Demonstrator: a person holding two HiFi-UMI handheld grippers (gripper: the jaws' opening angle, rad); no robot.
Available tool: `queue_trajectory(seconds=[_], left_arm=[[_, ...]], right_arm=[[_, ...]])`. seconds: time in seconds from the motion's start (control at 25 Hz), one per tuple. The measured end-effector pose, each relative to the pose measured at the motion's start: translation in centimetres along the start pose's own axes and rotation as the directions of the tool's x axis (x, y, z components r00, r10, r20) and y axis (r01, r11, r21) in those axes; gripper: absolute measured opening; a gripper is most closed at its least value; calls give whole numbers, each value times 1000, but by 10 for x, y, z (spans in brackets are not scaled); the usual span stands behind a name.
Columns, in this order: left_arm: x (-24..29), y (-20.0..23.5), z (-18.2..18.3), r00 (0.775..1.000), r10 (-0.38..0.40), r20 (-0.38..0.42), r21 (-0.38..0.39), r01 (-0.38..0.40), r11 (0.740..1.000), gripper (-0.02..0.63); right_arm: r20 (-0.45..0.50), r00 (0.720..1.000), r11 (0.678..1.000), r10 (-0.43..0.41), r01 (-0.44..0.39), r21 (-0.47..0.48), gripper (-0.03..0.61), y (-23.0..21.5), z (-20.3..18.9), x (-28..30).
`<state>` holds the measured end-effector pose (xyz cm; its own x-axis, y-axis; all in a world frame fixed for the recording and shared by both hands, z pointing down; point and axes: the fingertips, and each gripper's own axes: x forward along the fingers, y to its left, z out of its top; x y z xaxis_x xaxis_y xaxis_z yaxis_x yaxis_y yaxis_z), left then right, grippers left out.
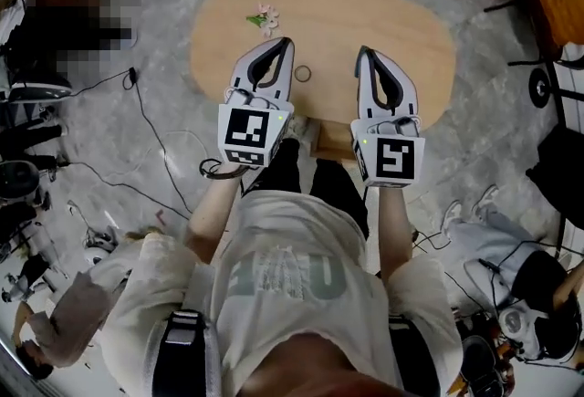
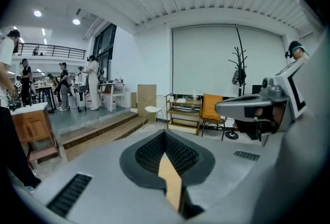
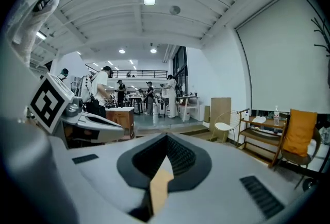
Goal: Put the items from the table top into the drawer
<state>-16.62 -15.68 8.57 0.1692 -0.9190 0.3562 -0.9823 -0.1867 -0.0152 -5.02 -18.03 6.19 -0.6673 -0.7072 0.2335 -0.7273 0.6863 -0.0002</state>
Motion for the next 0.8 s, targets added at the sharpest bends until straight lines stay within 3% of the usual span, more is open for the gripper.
queue_trajectory(seconds=[0.28,0.44,0.6,0.8], left_arm=[[89,-7,-109,999,-14,-32,6,14,1000,8],[116,-10,-178,998,-34,-57,-7,33,999,8],[122,-15,-262,988,-53,-148,-90,40,995,8],[99,-11,-355,970,-44,-239,-104,19,994,8]], right_arm=[[-35,997,995,64,-61,78,5,-25,-121,50],[-106,993,995,55,-45,92,5,-25,-200,64],[-206,976,994,67,-47,101,5,-11,-269,66],[-271,959,990,78,-43,132,5,30,-338,58]])
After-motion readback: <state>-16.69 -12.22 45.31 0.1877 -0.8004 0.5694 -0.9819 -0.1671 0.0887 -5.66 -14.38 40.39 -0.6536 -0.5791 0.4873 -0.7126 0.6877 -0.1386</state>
